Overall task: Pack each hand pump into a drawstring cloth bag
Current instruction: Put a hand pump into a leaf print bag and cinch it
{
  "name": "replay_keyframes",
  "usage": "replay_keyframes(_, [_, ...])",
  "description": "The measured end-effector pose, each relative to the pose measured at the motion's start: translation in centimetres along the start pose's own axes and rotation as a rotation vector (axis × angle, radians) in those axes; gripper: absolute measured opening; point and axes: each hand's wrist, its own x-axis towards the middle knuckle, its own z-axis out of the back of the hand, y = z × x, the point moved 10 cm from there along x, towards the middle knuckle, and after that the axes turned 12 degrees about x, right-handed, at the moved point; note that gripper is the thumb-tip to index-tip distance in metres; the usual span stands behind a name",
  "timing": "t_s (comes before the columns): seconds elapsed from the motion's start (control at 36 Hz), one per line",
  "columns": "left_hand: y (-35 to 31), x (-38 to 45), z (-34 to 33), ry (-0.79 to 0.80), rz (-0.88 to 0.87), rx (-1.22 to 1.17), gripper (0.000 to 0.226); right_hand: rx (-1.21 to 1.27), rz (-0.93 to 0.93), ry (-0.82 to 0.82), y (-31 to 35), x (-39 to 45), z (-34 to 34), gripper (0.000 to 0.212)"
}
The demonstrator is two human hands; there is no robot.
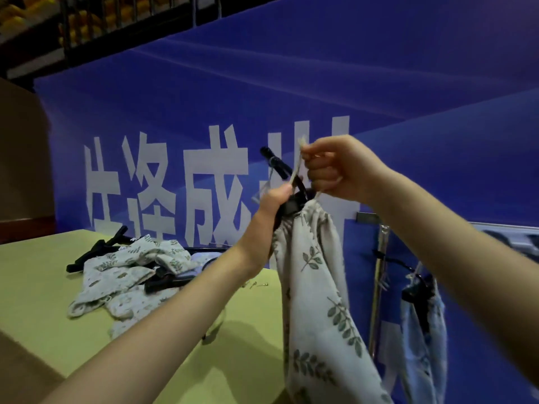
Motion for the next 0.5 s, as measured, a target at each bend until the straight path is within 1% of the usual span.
replay_keyframes(0.06, [0.9, 0.2, -1.1, -0.030, 0.041, -0.025, 0.044, -0.086, 0.048, -0.074, 1.1, -0.4, 1.5, 0.031])
replay_keyframes(0.11, [1.5, 0.3, -2.1, -0.060, 0.058, -0.030, 0.045, -0.125, 0.070, -0.121, 1.8, -1.0, 2.8, 0.031])
replay_keyframes(0.19, [2.5, 0.6, -3.9, -0.075, 0.070, 0.019, 0.070, -0.192, 0.084, -0.142, 2.3, -2.2, 4.6, 0.029])
replay_keyframes(0.25, [3.6, 0.7, -5.3, -0.054, 0.113, 0.040, 0.073, -0.259, 0.069, -0.140, 2.3, -3.2, 5.6, 0.029])
replay_keyframes(0.33, [5.4, 0.8, -7.6, 0.029, 0.191, 0.014, 0.056, -0.382, 0.016, -0.142, 2.0, -4.9, 7.3, 0.029])
replay_keyframes(0.39, [6.2, 1.0, -8.8, 0.067, 0.228, 0.015, 0.043, -0.408, -0.017, -0.131, 1.6, -6.2, 8.4, 0.033])
replay_keyframes(0.44, [6.4, 1.4, -9.7, 0.064, 0.248, 0.041, 0.032, -0.411, -0.024, -0.139, 1.5, -7.5, 9.5, 0.035])
replay_keyframes(0.5, [6.6, 2.2, -10.5, 0.036, 0.253, 0.095, 0.024, -0.428, -0.018, -0.141, 1.4, -8.9, 10.5, 0.032])
